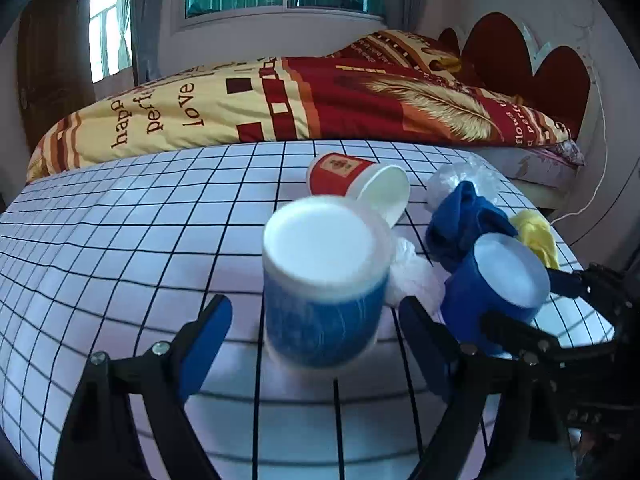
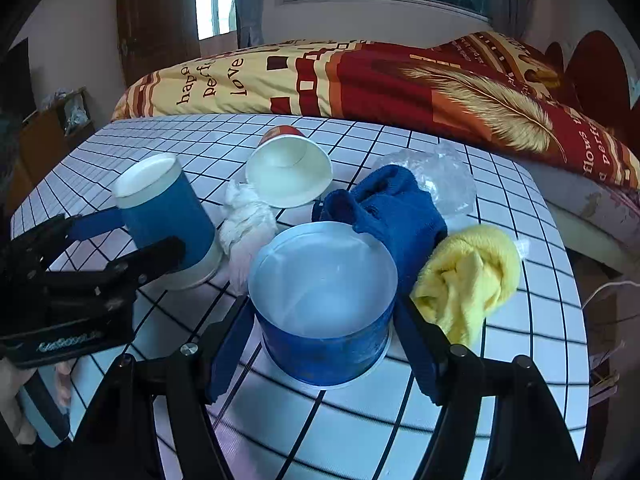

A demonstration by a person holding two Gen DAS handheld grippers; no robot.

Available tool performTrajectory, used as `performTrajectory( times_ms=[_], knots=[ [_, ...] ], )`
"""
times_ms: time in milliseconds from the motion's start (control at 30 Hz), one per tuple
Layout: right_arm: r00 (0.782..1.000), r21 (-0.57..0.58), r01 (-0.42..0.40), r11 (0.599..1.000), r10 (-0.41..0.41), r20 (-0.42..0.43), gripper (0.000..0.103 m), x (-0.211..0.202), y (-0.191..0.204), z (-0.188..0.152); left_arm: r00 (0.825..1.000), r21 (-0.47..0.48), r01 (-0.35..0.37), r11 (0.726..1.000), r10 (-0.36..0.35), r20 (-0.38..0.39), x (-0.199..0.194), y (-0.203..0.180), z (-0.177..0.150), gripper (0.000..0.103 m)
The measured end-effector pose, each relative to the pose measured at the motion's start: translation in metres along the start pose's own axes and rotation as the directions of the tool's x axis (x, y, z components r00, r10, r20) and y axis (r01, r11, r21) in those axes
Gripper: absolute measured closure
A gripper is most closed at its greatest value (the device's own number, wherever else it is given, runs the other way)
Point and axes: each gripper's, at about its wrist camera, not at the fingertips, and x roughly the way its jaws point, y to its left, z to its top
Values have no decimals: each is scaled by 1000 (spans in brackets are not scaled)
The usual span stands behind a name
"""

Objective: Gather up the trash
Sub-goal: 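Grasp a blue paper cup with the right tool while the left grasps another blue cup, then lift both blue cups and carry them over the black bucket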

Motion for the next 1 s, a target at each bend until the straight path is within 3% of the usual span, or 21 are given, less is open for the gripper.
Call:
performTrajectory(
  times_ms=[100,167,267,600,1000],
  knots=[
    [1000,-6,-6,1000,6,4,29,1,-1,3,1000,0,1,1000,-1,-12,8,0,4,22],
    [1000,-11,-20,1000,20,5,29,2,-1,2,999,-4,26,1000,-26,-28,12,2,5,43],
    [999,-35,-20,999,21,24,30,-3,3,-1,1000,5,17,1000,-17,-18,4,2,4,46],
    [994,-61,-47,997,53,97,30,-47,13,-23,1000,40,8,999,-9,23,-46,0,-23,47],
    [988,-80,-17,997,29,153,30,-101,14,-46,998,70,40,997,-43,36,-79,-18,-39,47]
  ],
)
